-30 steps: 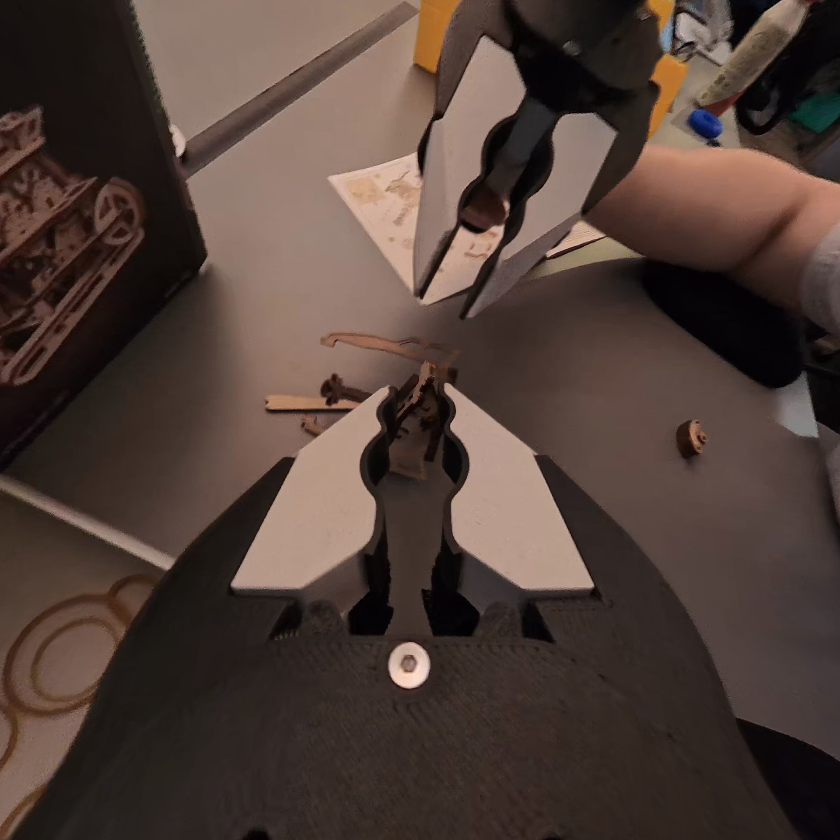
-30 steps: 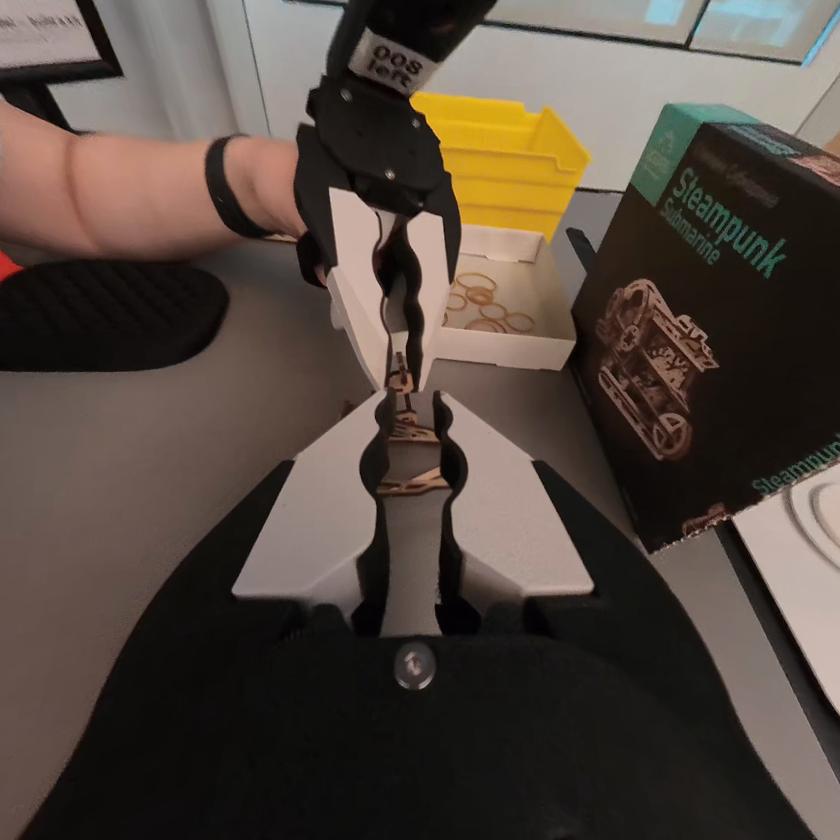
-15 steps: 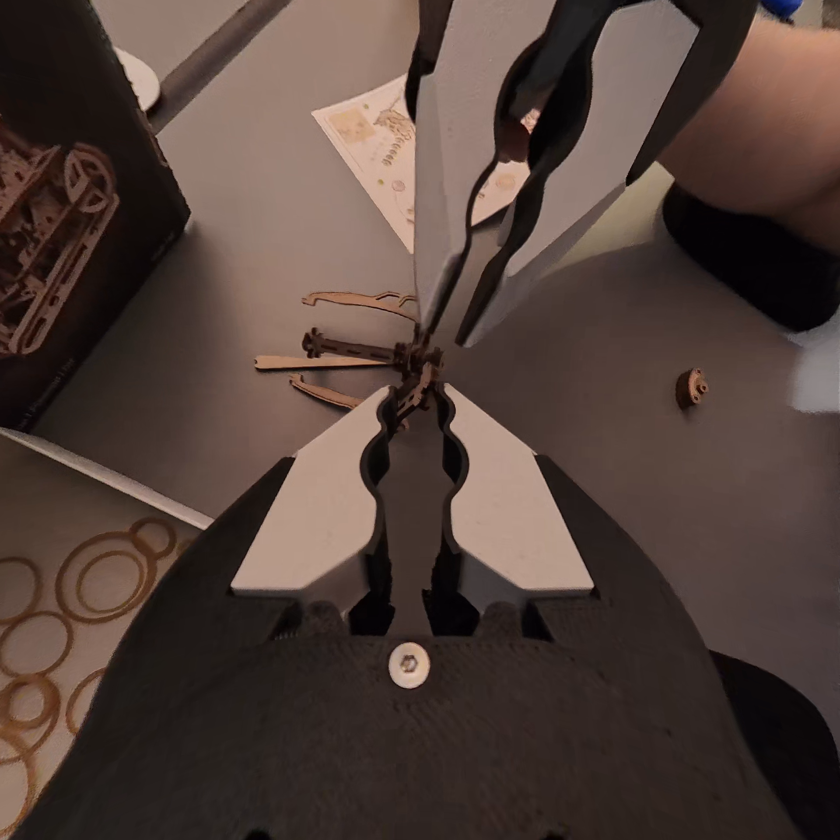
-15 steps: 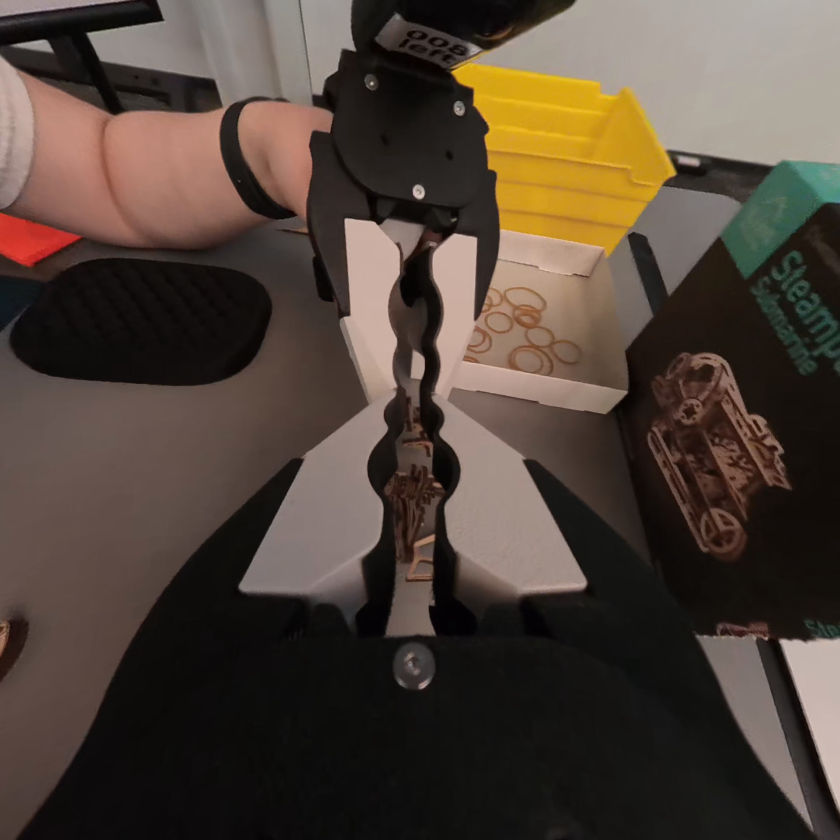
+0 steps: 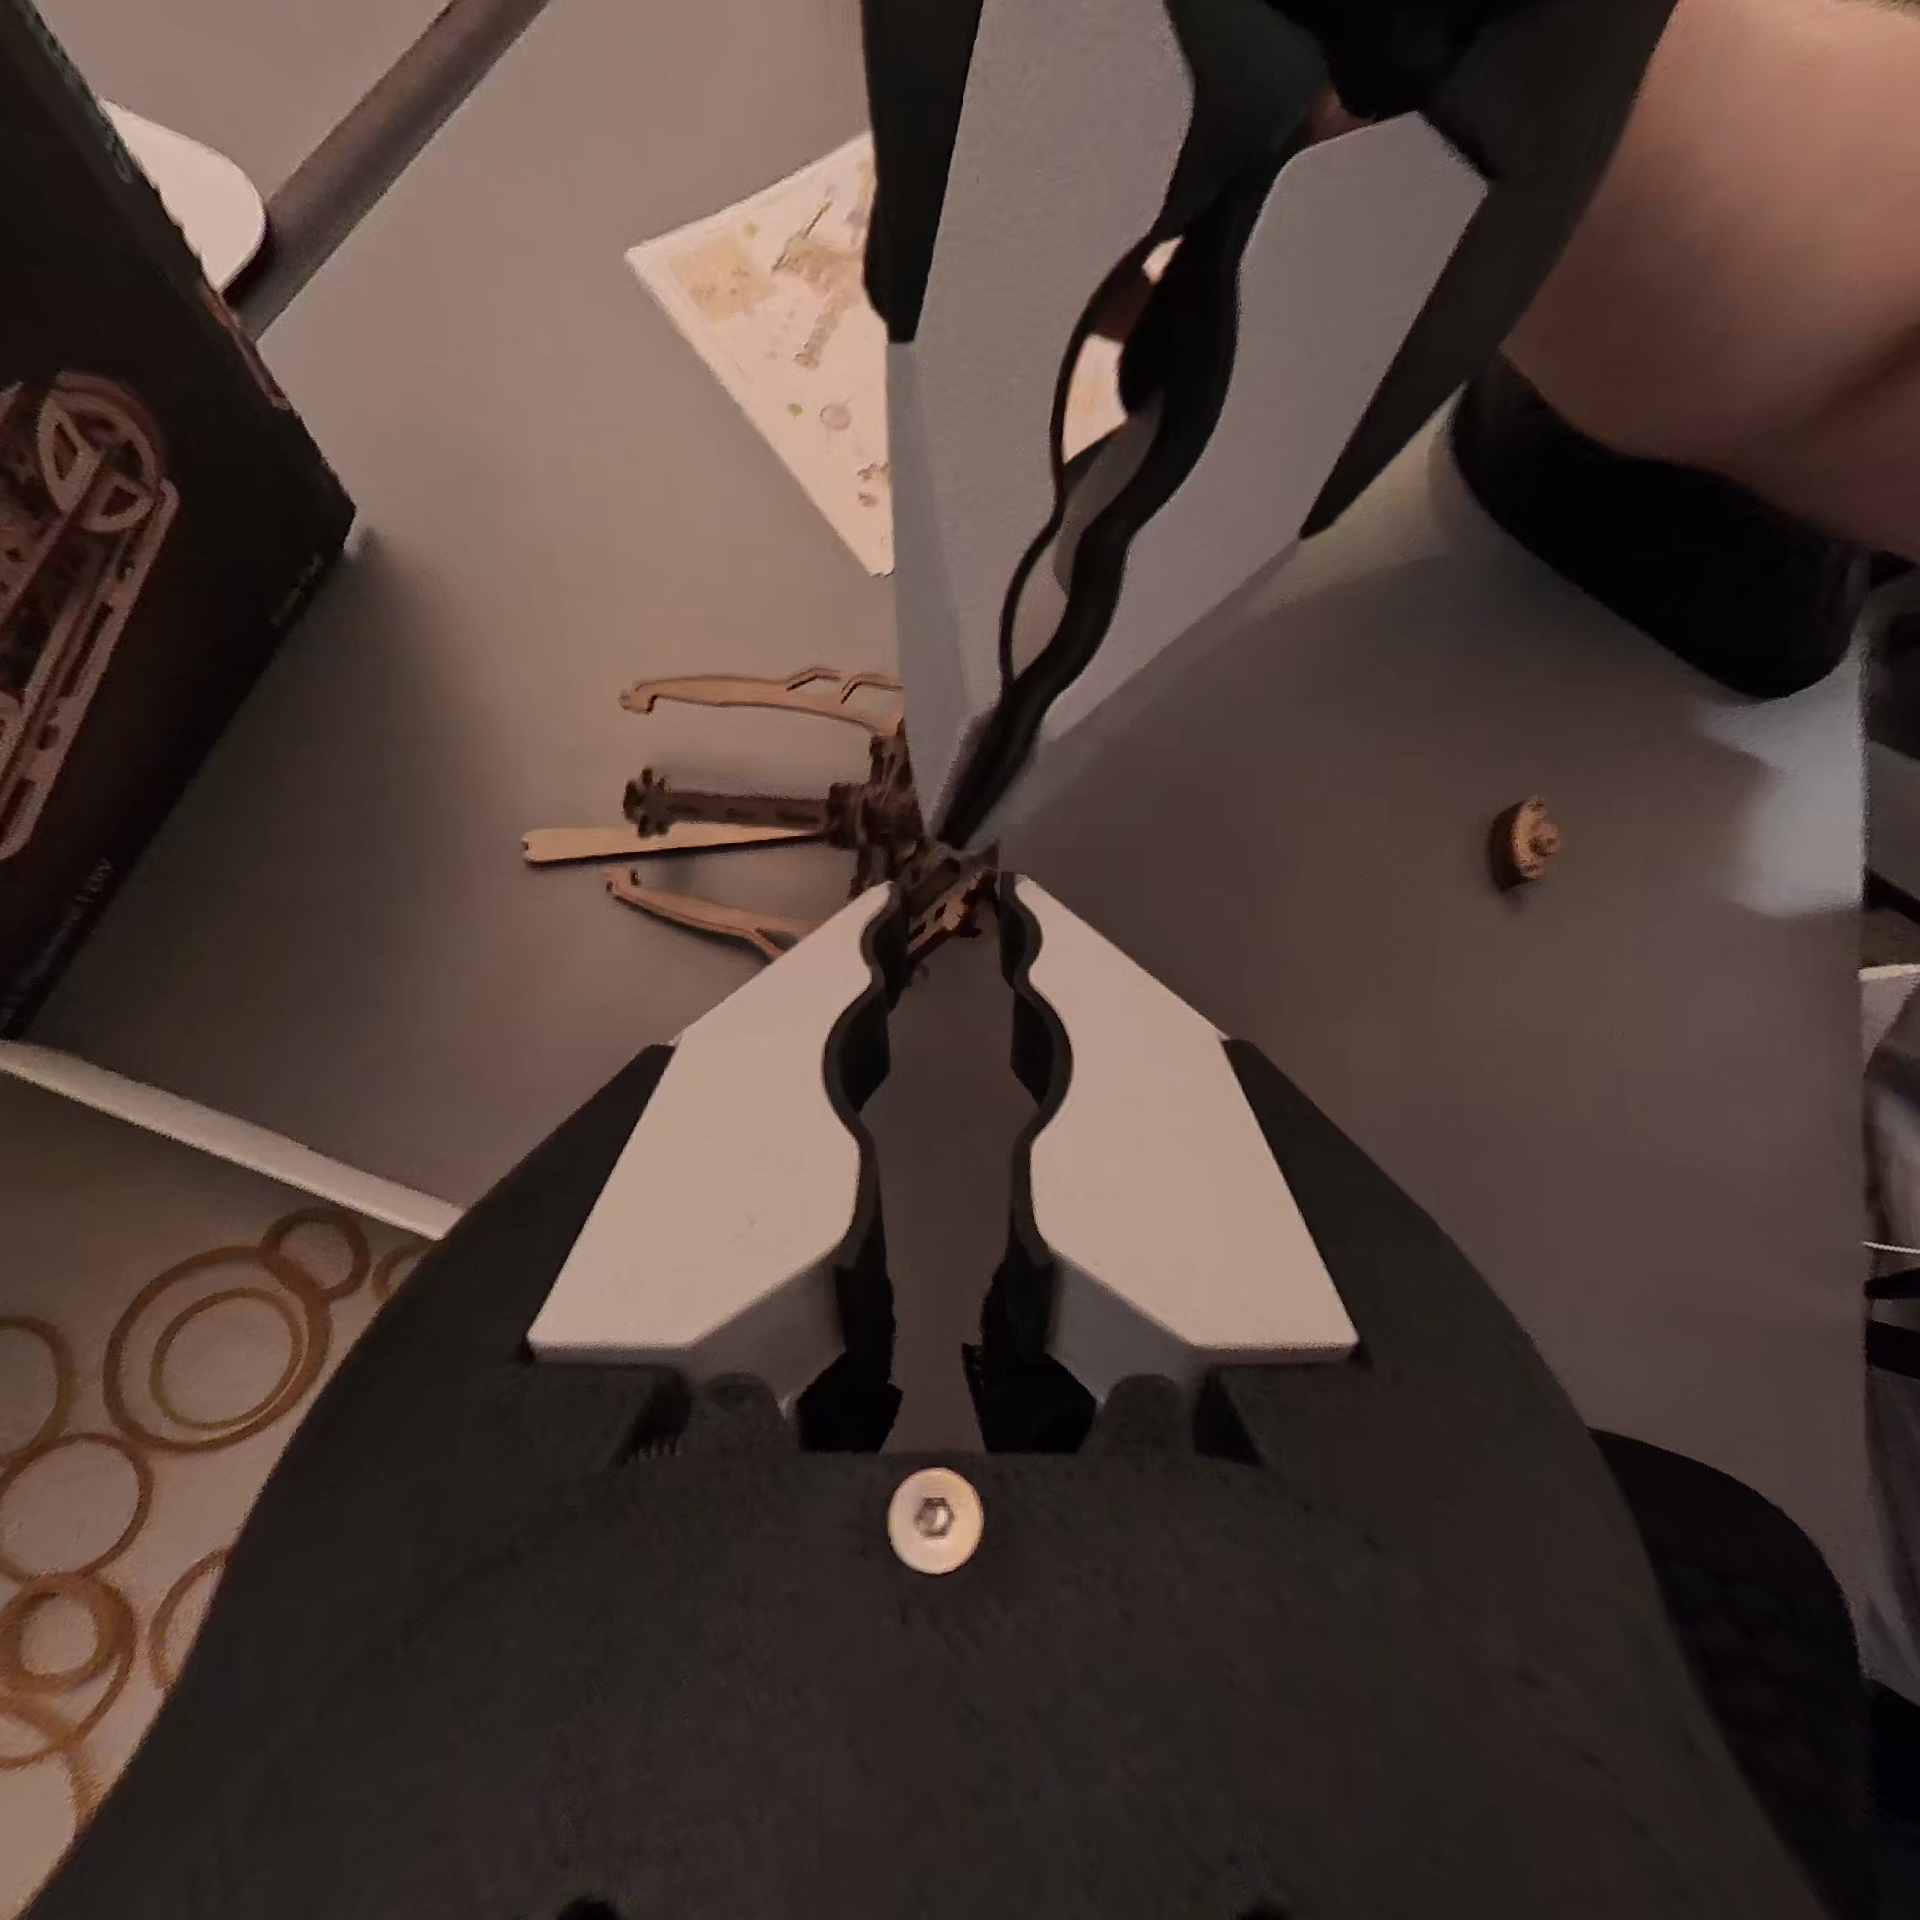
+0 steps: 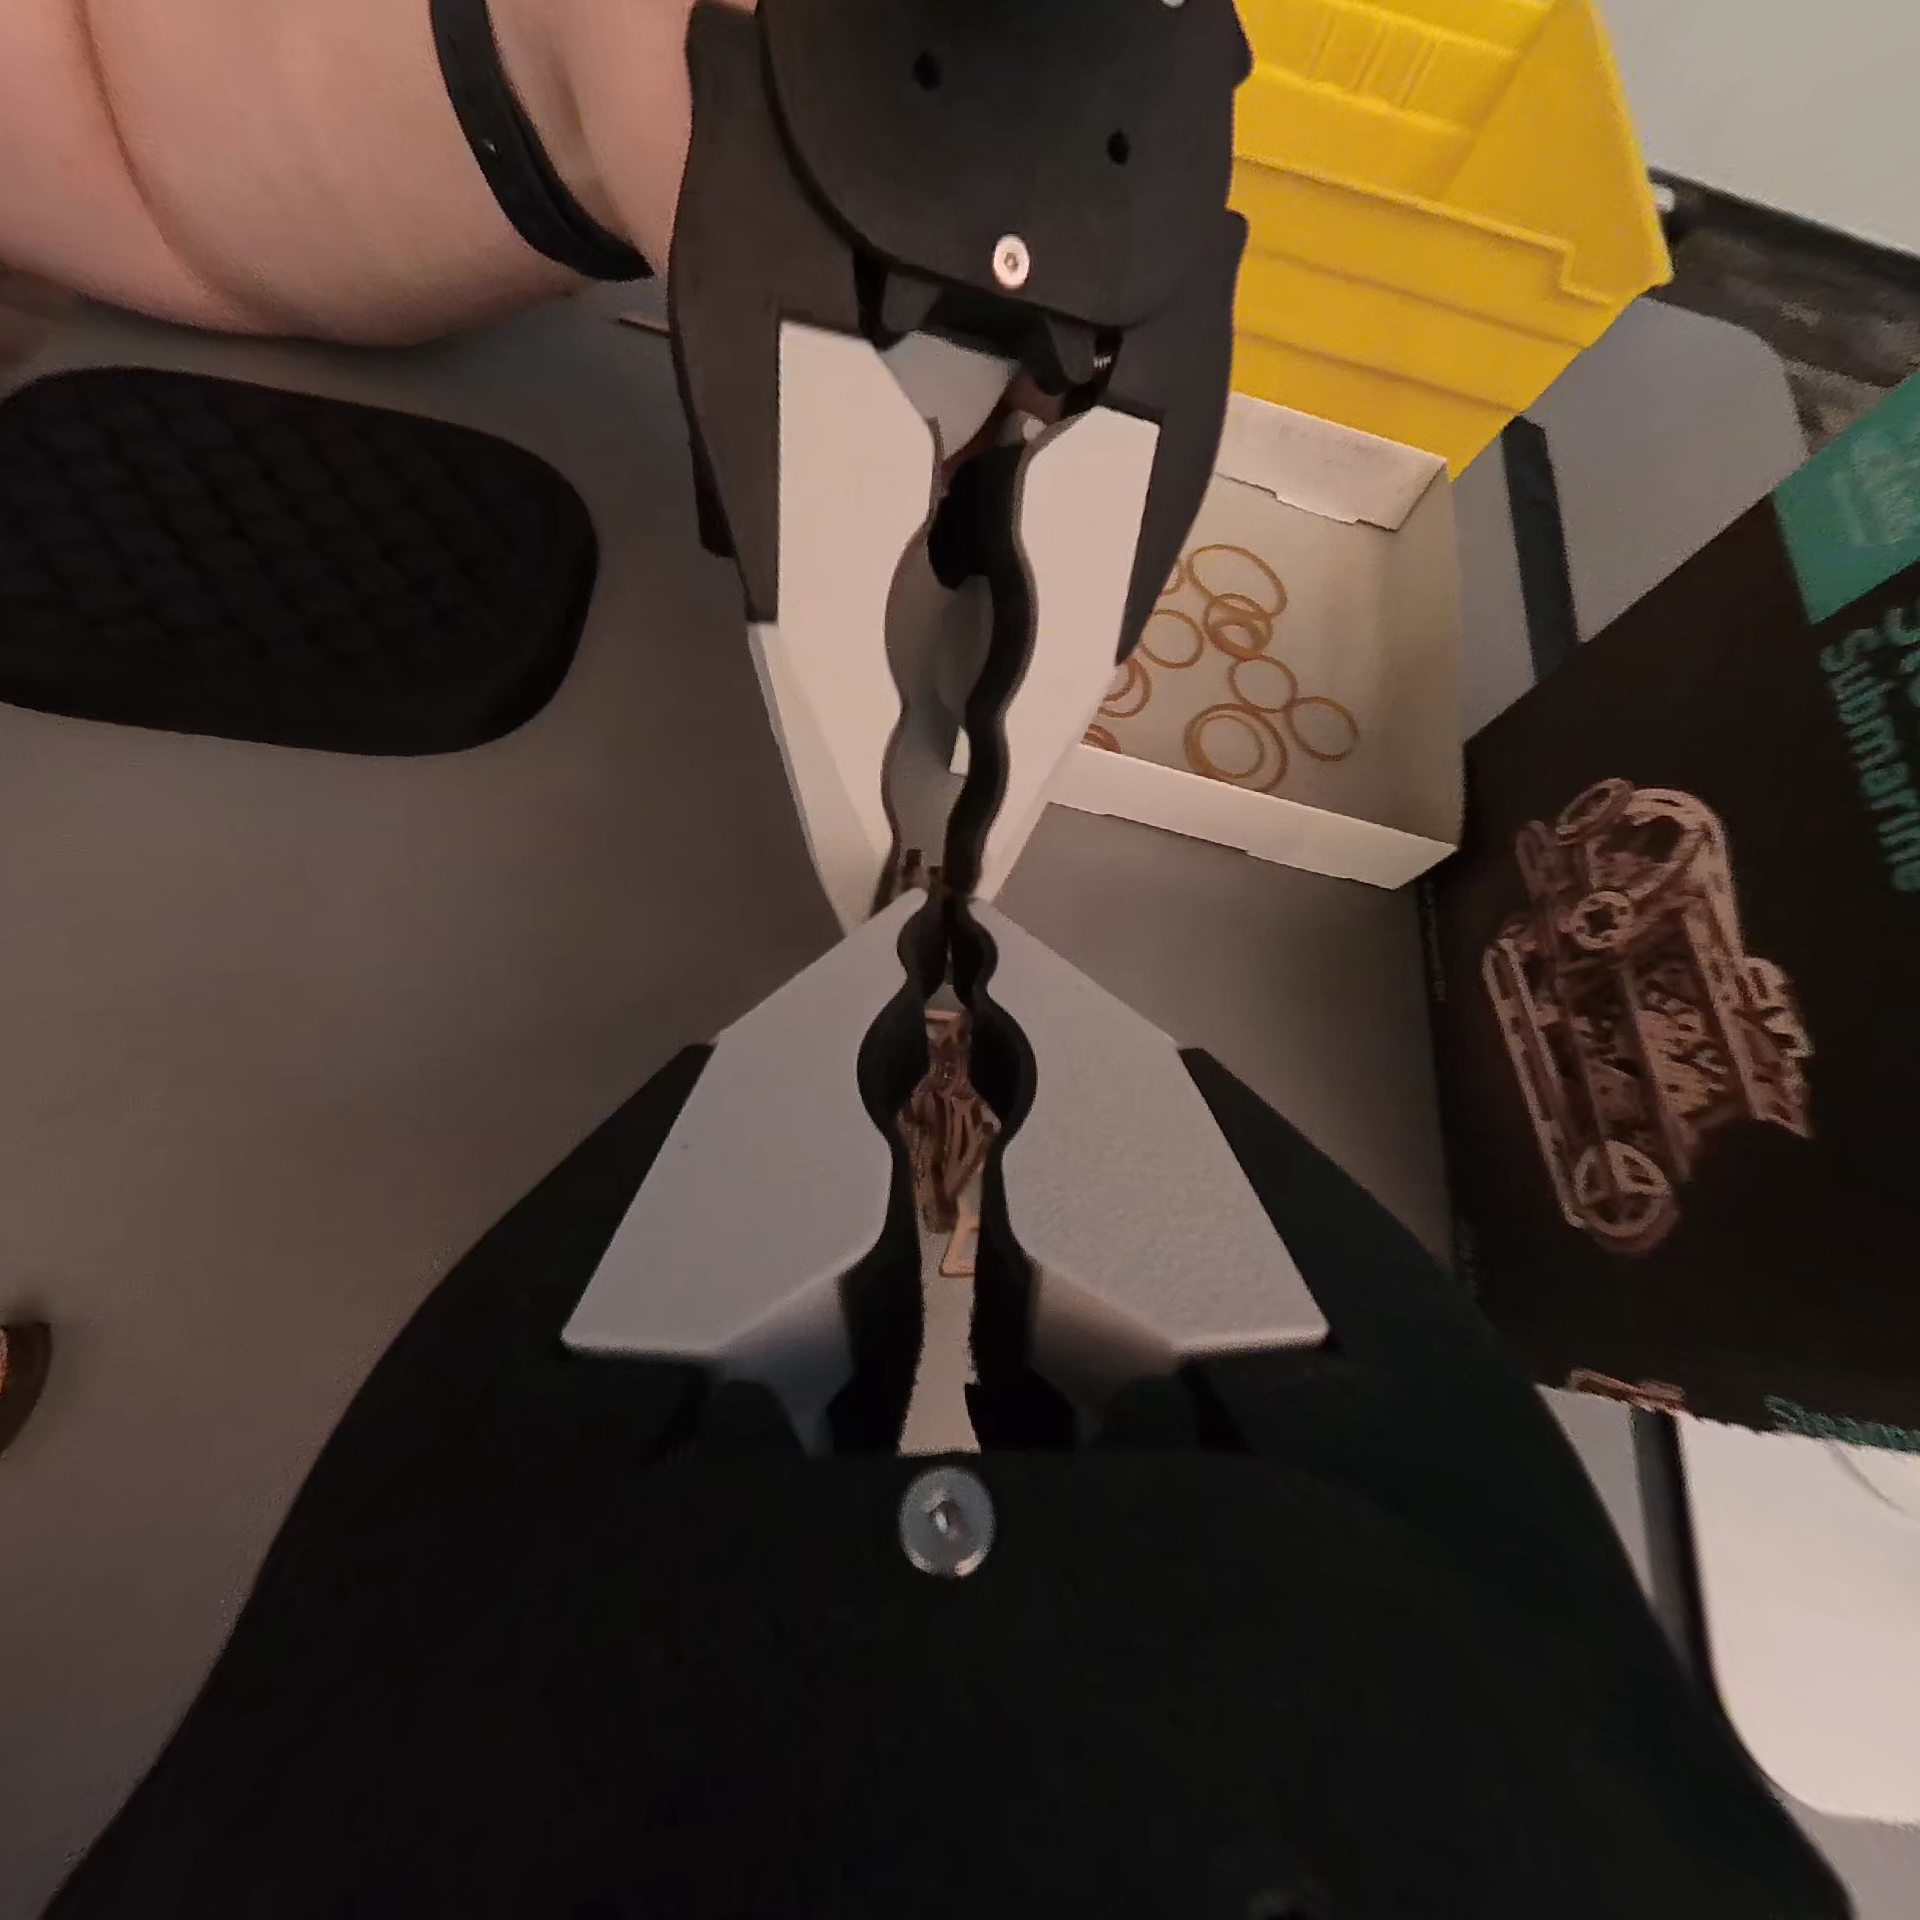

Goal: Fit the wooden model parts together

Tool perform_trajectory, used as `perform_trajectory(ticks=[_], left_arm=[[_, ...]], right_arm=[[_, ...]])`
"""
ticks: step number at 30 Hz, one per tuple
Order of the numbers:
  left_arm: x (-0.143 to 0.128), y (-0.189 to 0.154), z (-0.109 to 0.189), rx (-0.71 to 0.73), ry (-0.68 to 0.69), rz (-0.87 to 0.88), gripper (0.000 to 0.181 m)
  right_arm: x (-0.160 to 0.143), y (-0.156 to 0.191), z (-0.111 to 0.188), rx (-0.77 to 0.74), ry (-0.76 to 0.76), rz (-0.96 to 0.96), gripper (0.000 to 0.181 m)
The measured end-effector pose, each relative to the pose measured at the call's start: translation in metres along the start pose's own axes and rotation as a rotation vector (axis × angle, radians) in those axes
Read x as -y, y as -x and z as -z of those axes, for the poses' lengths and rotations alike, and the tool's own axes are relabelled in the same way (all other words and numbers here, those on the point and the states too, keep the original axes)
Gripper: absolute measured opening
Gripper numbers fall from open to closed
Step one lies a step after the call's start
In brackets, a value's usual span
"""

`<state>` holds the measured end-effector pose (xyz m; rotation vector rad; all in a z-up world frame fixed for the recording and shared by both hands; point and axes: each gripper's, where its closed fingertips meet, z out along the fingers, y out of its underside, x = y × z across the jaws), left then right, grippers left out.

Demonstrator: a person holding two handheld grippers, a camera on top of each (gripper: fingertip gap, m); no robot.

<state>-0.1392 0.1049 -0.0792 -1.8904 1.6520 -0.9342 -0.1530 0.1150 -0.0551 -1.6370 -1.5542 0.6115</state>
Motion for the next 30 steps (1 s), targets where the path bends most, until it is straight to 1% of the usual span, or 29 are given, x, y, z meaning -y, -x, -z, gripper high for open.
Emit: perform_trajectory(ticks=[1, 3, 6, 8, 10, 12, 14, 17, 19, 21, 23, 24, 26, 28, 30], left_arm=[[0.003, -0.004, 0.002, -0.023, -0.020, 0.000, 0.015], [0.007, -0.006, 0.004, -0.040, -0.040, -0.001, 0.015], [0.008, 0.001, 0.004, -0.007, -0.055, -0.015, 0.015], [0.009, -0.001, 0.003, -0.014, -0.060, -0.014, 0.015], [0.010, -0.003, 0.002, -0.033, -0.064, 0.000, 0.015], [0.011, -0.004, 0.002, -0.040, -0.064, -0.004, 0.015], [0.010, -0.002, 0.002, -0.037, -0.065, 0.006, 0.015], [0.011, -0.004, 0.001, -0.059, -0.072, 0.018, 0.014], [0.009, -0.004, 0.000, -0.047, -0.054, -0.006, 0.015], [0.008, -0.008, 0.000, -0.059, -0.042, -0.039, 0.015], [0.010, -0.011, 0.002, -0.070, -0.063, -0.064, 0.017], [0.009, -0.010, 0.004, -0.074, -0.063, -0.069, 0.022], [0.006, -0.005, 0.009, -0.078, -0.074, -0.074, 0.028], [0.011, -0.002, 0.013, -0.120, -0.149, -0.051, 0.026], [0.016, -0.002, 0.017, -0.197, -0.224, -0.011, 0.024]], right_arm=[[0.001, -0.001, 0.003, -0.012, 0.000, 0.008, 0.000], [0.007, -0.005, 0.011, -0.043, -0.049, -0.004, 0.000], [0.009, -0.004, 0.020, -0.017, -0.112, -0.055, 0.000], [0.015, 0.004, 0.024, 0.034, -0.164, -0.038, 0.000], [0.006, 0.004, 0.019, 0.013, -0.090, -0.019, 0.000], [0.001, 0.006, 0.015, 0.008, -0.042, 0.023, 0.005], [0.003, 0.010, 0.012, 0.024, -0.042, 0.041, 0.009], [0.000, 0.005, 0.008, -0.013, -0.020, 0.068, 0.007], [-0.001, 0.008, 0.006, -0.003, -0.005, 0.092, 0.001], [0.000, 0.012, 0.007, -0.001, -0.003, 0.127, 0.001], [0.002, 0.011, 0.012, -0.014, -0.023, 0.131, 0.001], [0.004, 0.008, 0.017, -0.026, -0.051, 0.119, 0.001], [0.014, 0.003, 0.030, -0.032, -0.176, 0.078, 0.001], [0.018, -0.002, 0.044, -0.014, -0.304, 0.005, 0.001], [0.020, -0.007, 0.056, 0.020, -0.425, -0.071, 0.001]])
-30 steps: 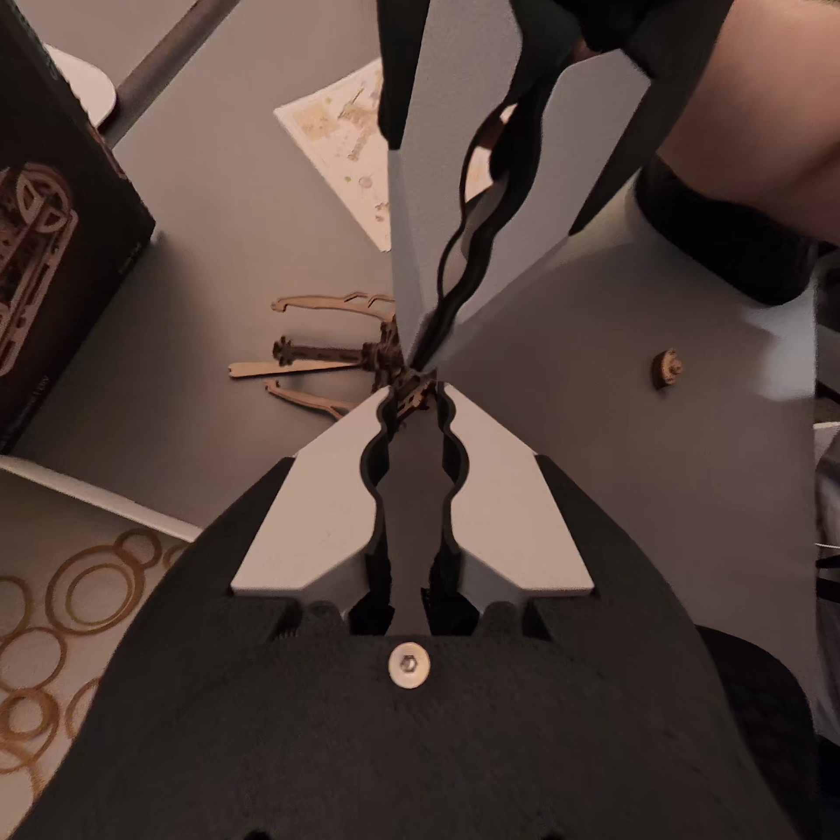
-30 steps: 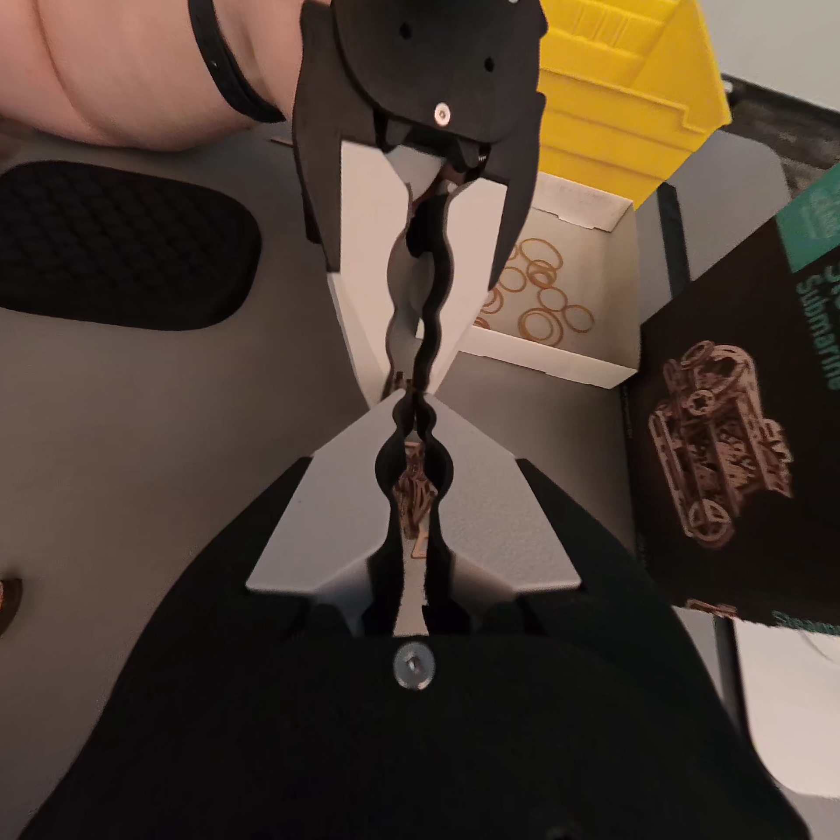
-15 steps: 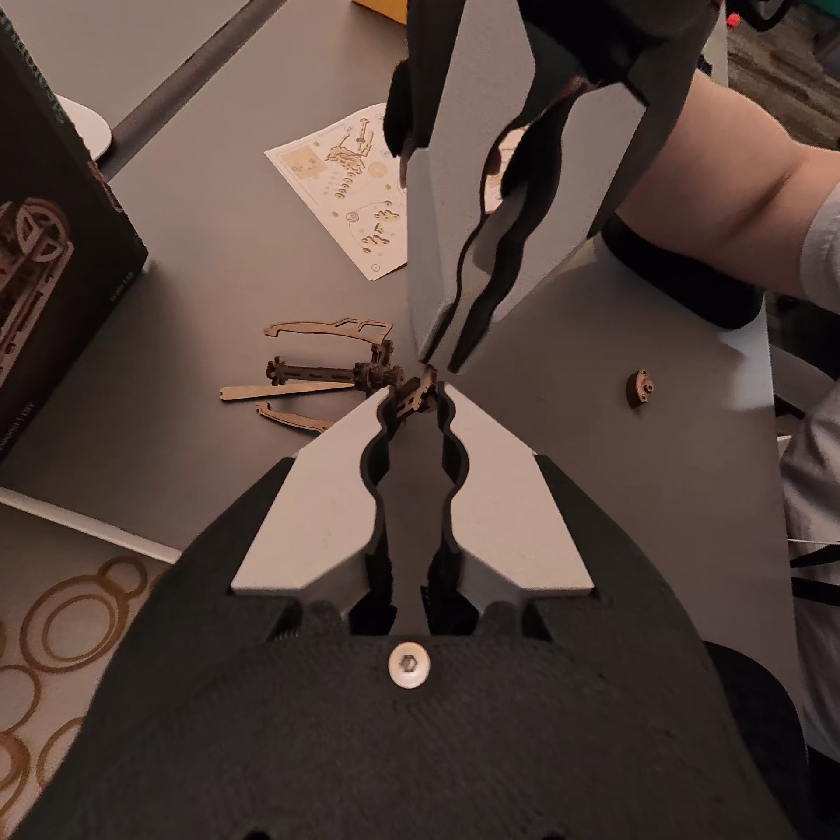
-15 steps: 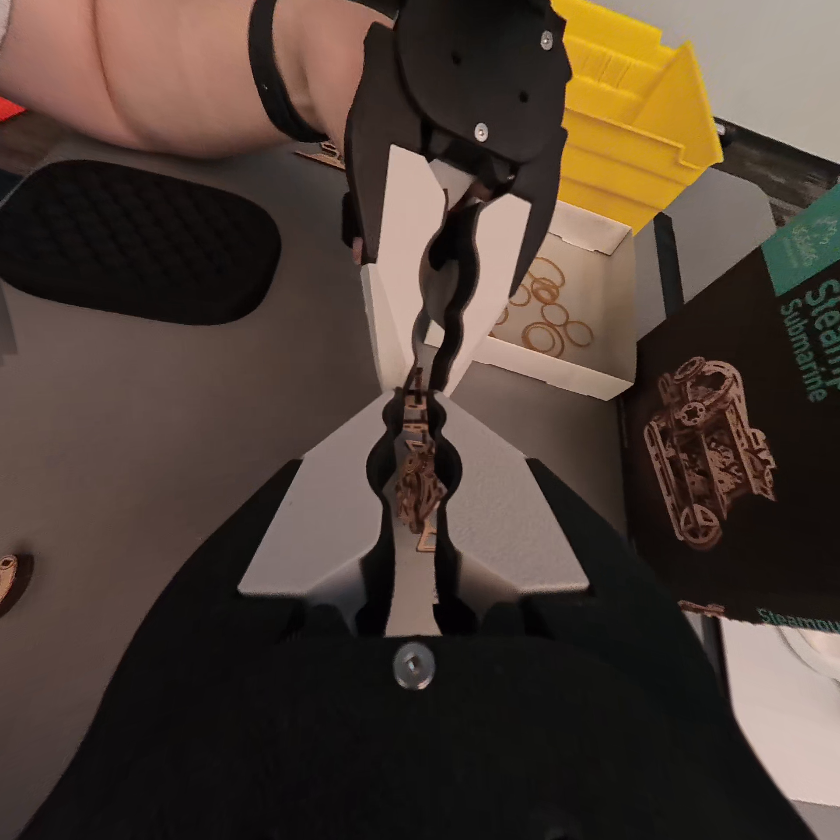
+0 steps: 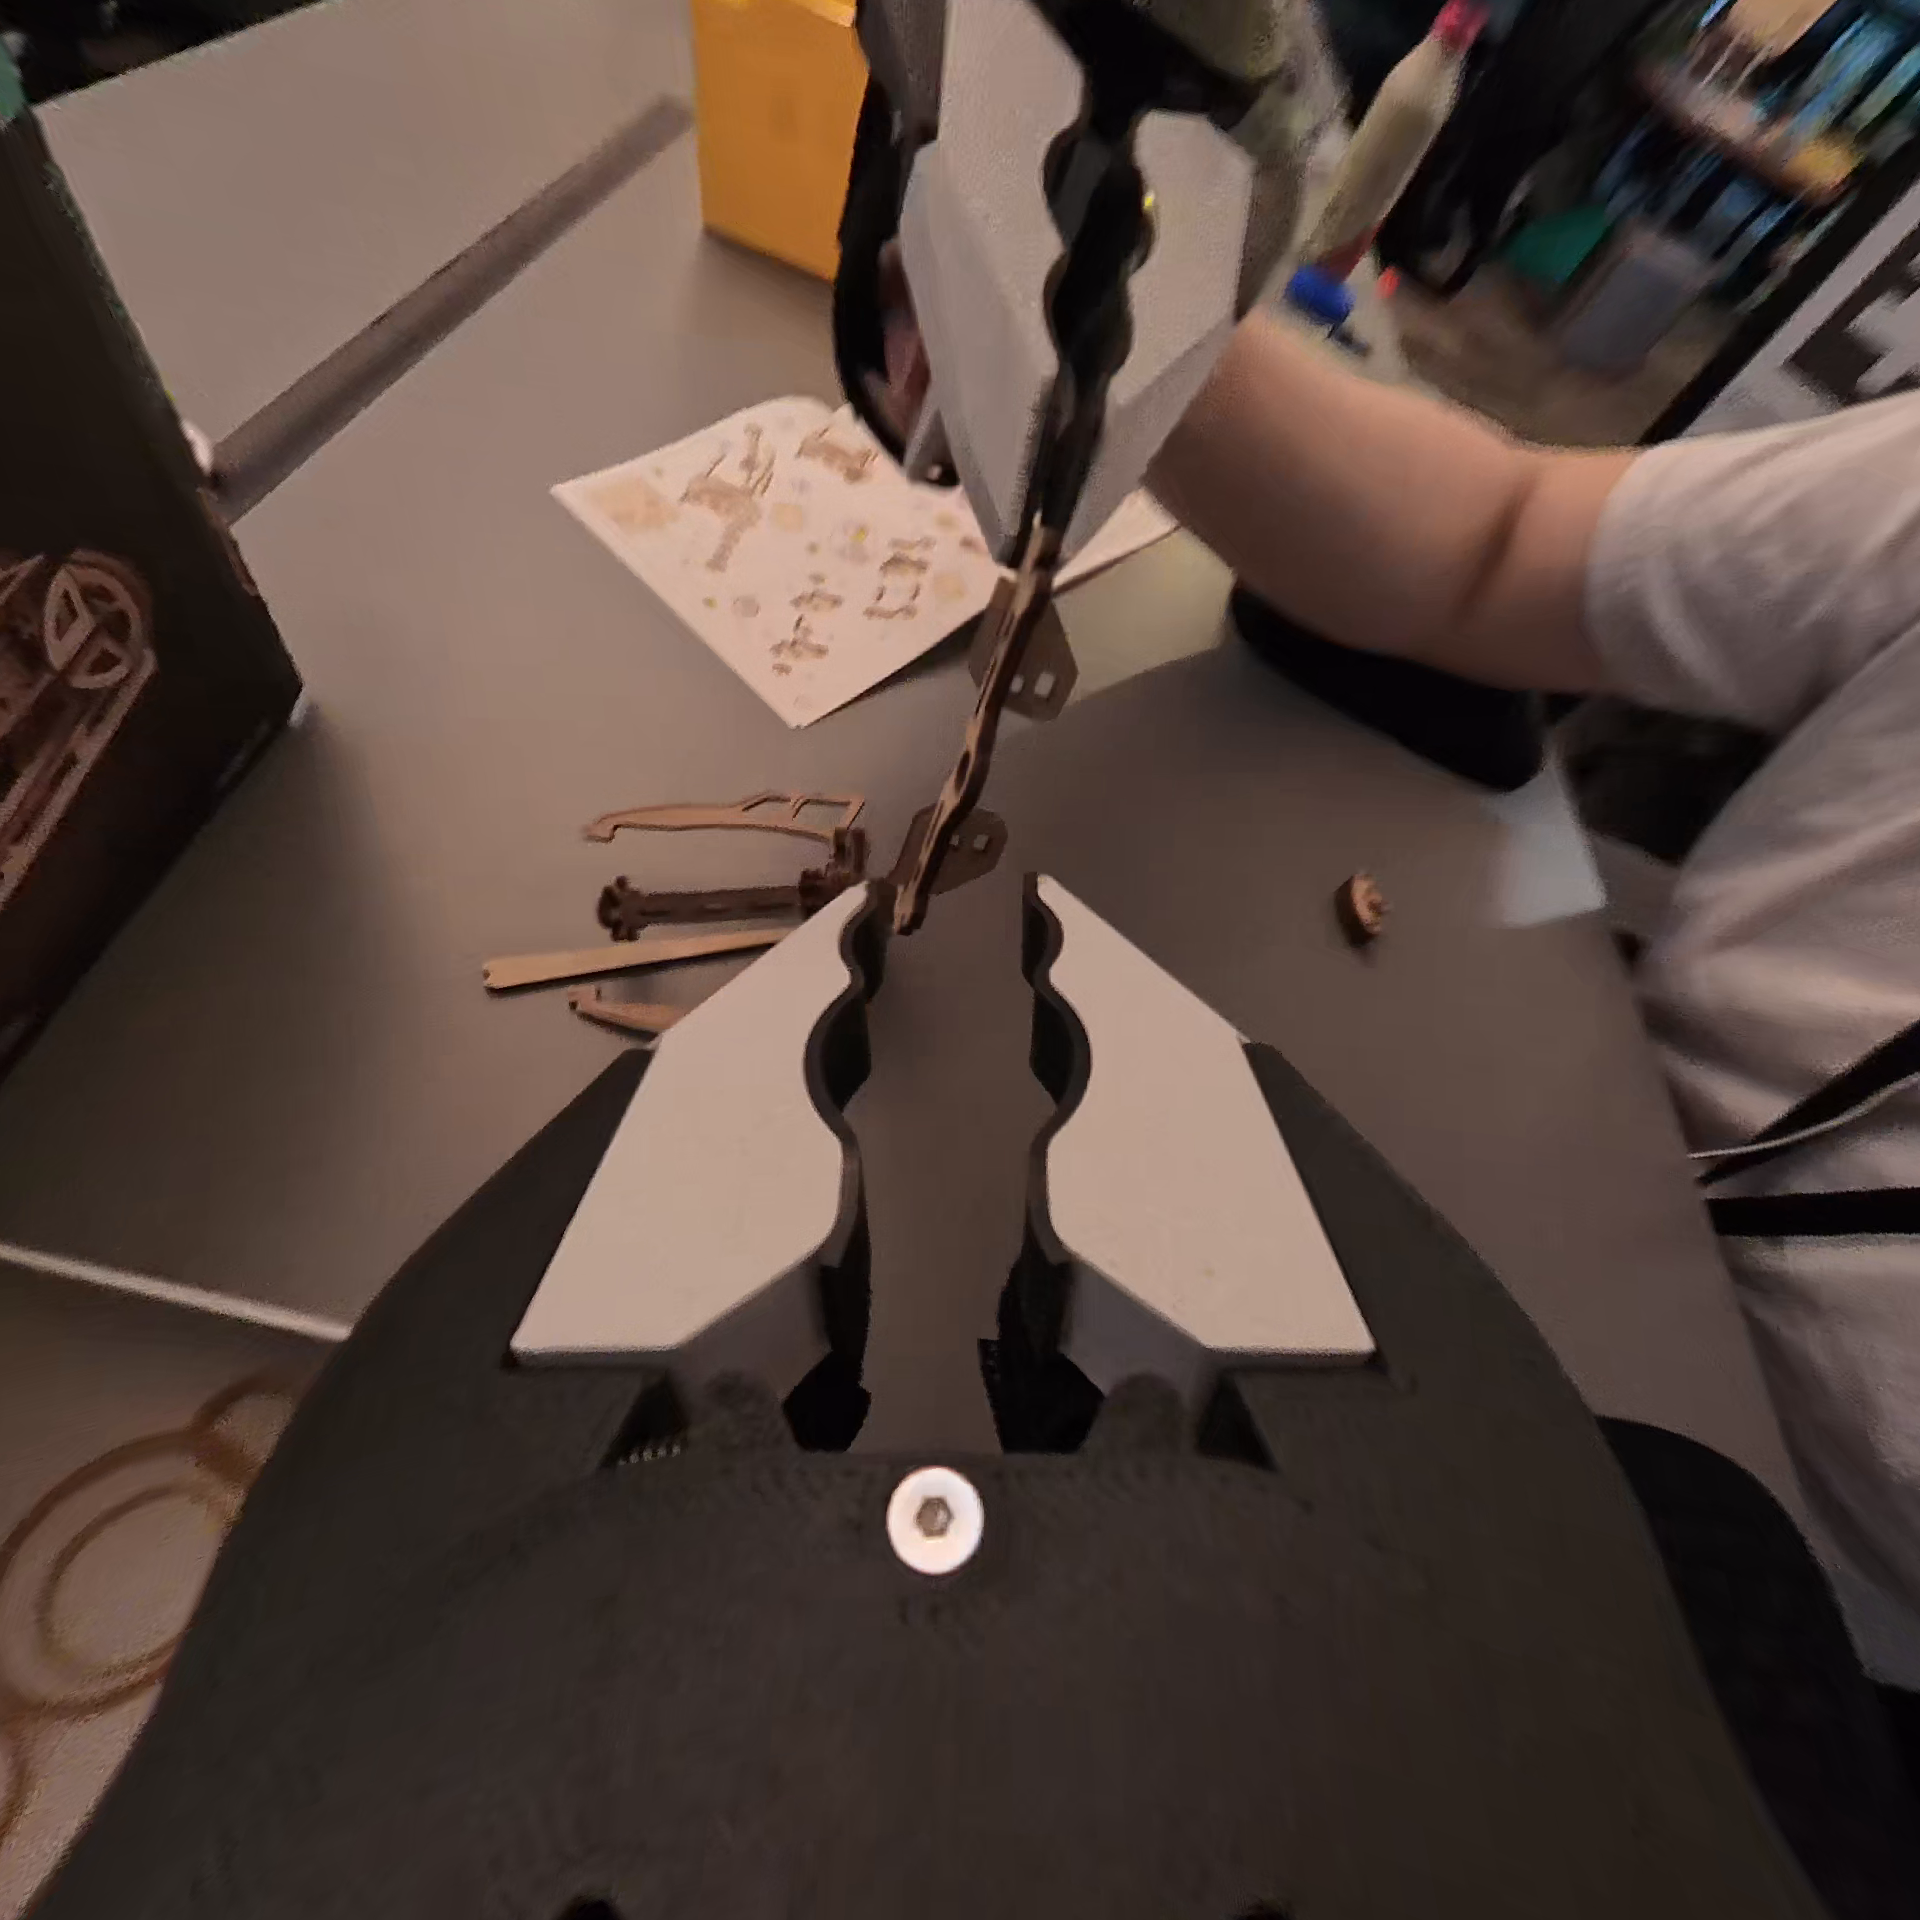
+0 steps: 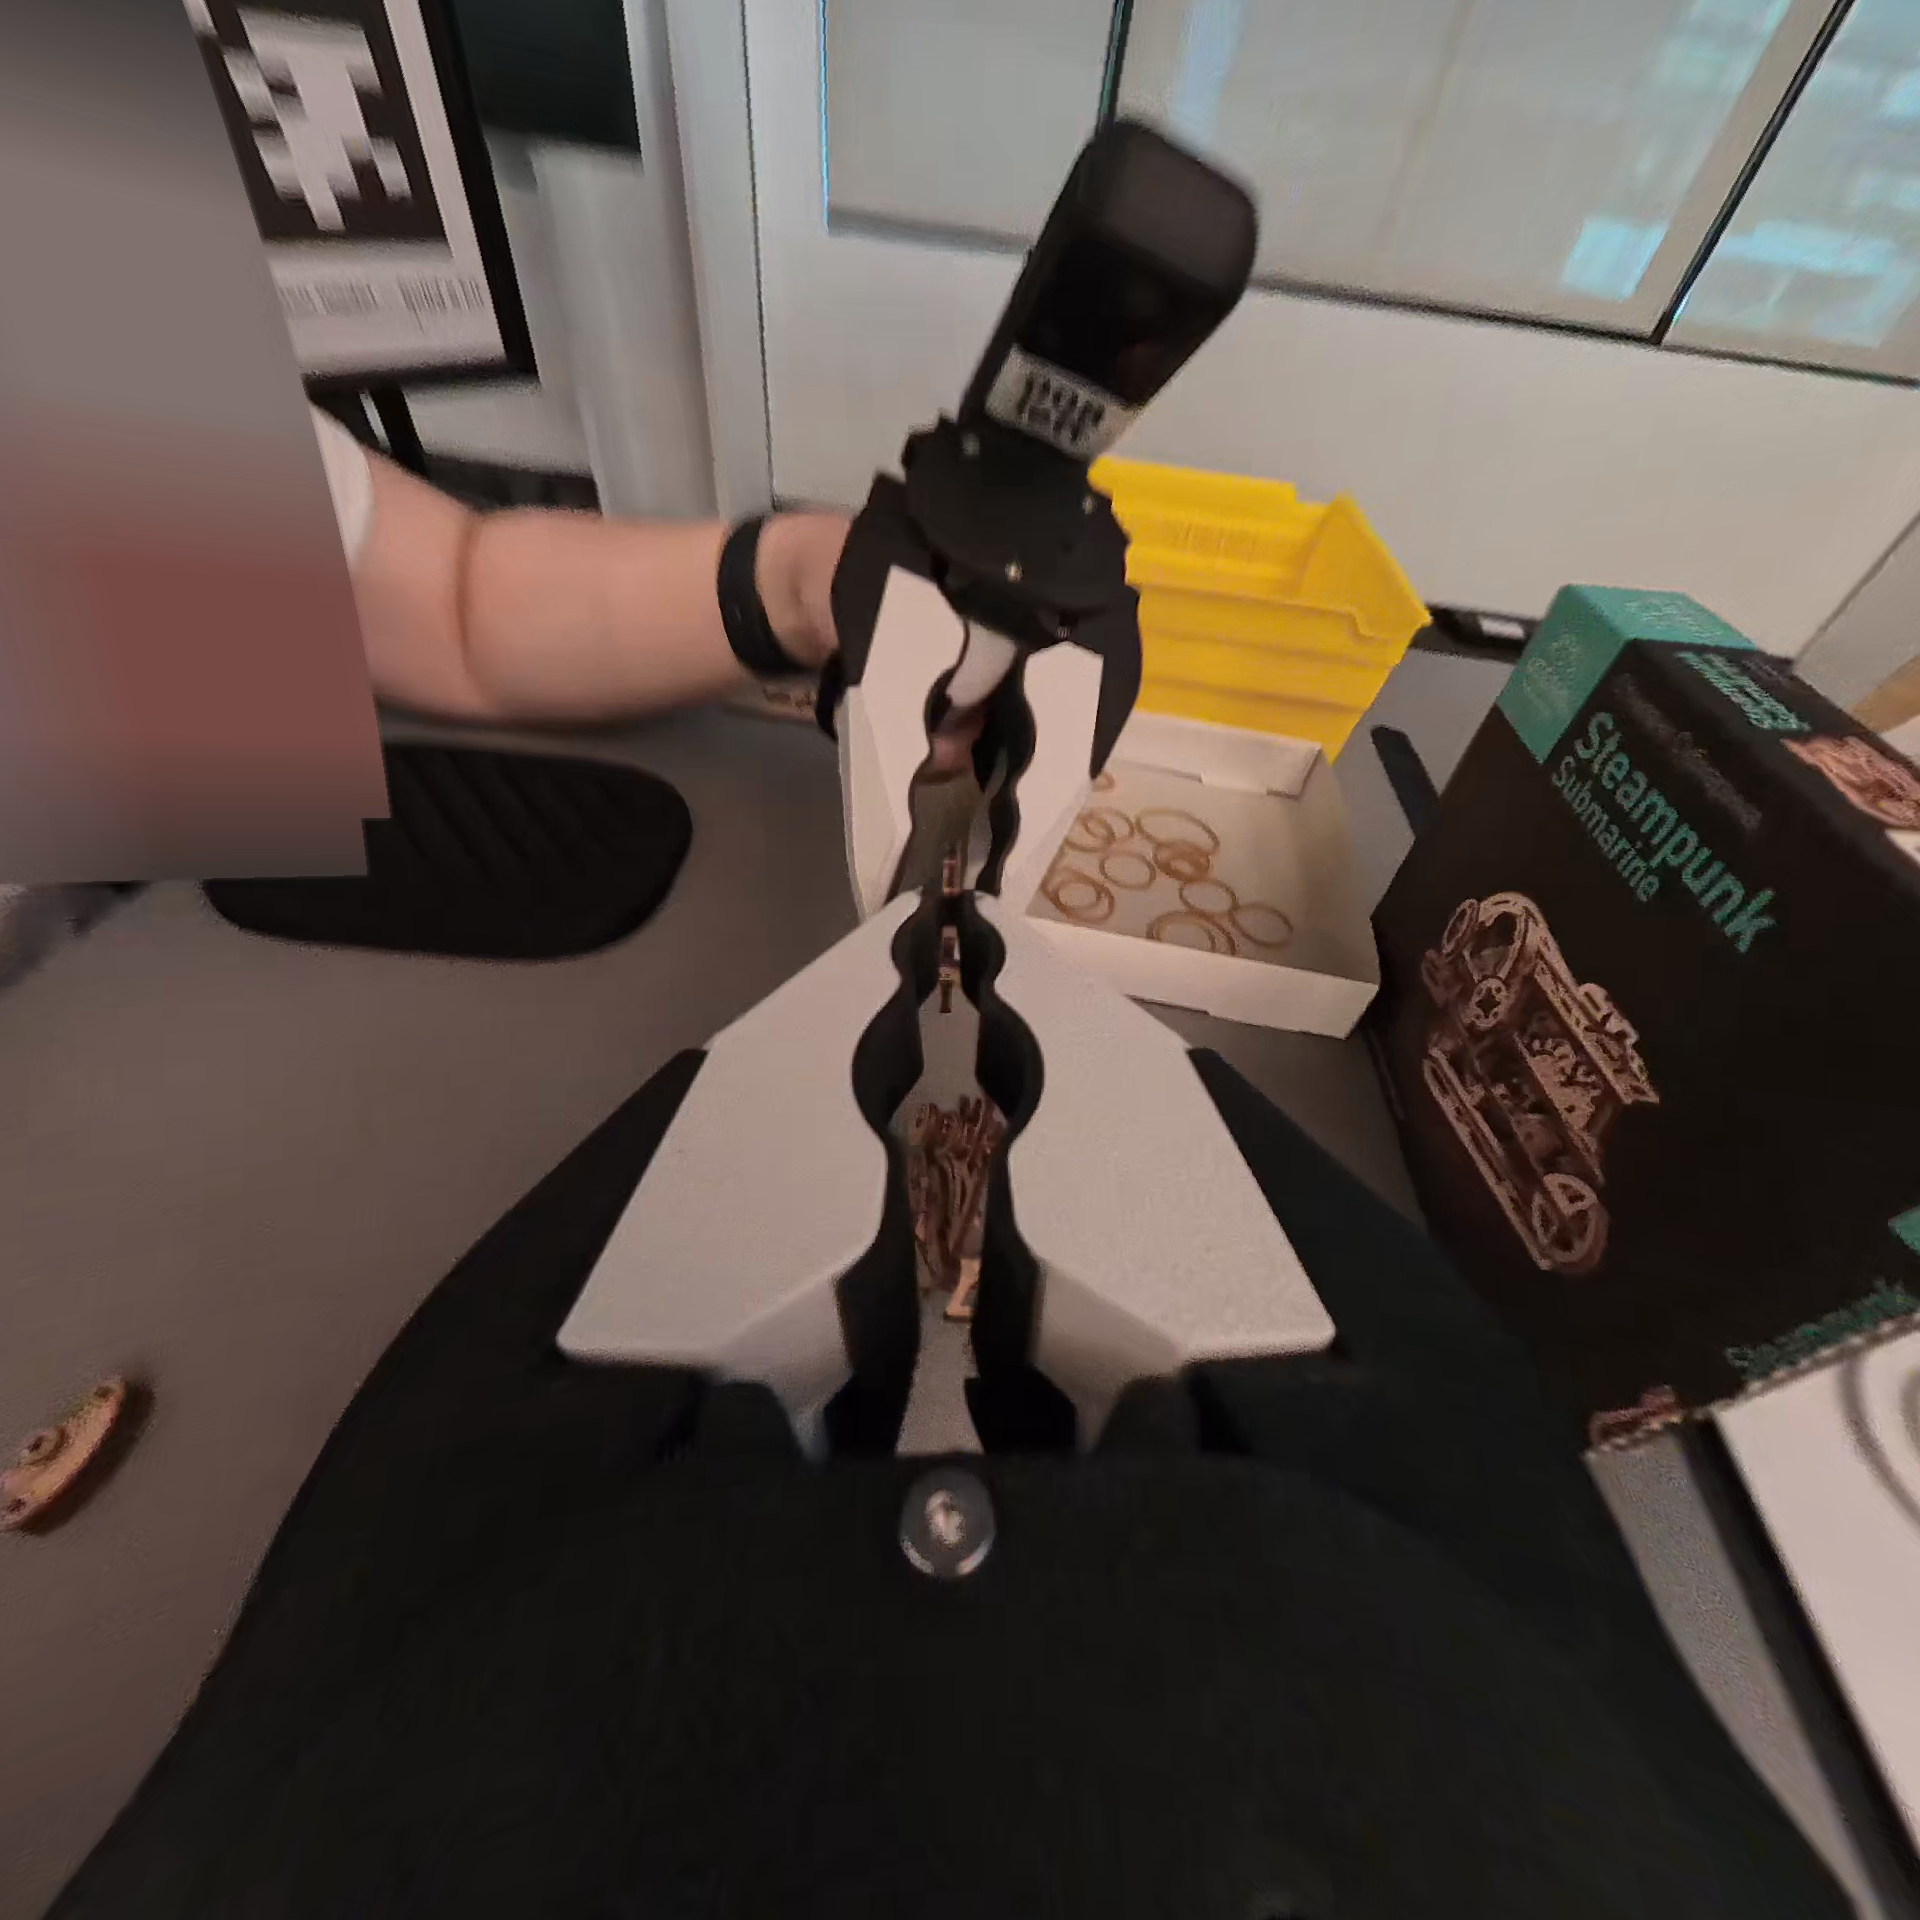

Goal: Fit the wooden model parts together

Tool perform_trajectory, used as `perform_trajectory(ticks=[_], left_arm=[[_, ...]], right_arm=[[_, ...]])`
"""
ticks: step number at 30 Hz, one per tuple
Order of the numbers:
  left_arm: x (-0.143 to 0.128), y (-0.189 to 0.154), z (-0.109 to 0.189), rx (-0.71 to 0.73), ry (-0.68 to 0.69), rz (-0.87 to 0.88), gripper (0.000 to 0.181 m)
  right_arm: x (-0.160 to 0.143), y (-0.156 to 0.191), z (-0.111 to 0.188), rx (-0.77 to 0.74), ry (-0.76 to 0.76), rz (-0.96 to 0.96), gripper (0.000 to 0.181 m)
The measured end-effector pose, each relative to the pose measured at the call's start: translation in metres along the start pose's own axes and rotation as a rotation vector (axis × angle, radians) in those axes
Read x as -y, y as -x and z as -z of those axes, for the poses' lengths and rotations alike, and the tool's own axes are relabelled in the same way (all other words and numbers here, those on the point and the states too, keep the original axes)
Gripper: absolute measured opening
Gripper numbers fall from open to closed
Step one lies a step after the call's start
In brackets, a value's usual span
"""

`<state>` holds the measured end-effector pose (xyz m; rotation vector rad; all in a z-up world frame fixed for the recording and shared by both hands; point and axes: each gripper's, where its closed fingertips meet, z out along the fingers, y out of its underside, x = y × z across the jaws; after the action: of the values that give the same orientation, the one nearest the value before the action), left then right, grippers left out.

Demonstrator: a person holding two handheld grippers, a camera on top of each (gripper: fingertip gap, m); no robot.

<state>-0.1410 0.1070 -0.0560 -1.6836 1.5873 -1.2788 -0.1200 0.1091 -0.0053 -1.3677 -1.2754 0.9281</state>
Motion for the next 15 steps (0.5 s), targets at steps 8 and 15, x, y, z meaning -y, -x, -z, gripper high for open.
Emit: perform_trajectory(ticks=[8, 15], left_arm=[[0.007, 0.007, -0.001, 0.030, -0.083, -0.074, 0.011], [0.000, 0.015, -0.008, 0.013, -0.095, -0.015, 0.006]], right_arm=[[-0.009, -0.013, 0.005, 0.006, -0.090, -0.105, 0.001], [-0.011, -0.019, 0.008, 0.019, -0.145, -0.170, 0.001]])
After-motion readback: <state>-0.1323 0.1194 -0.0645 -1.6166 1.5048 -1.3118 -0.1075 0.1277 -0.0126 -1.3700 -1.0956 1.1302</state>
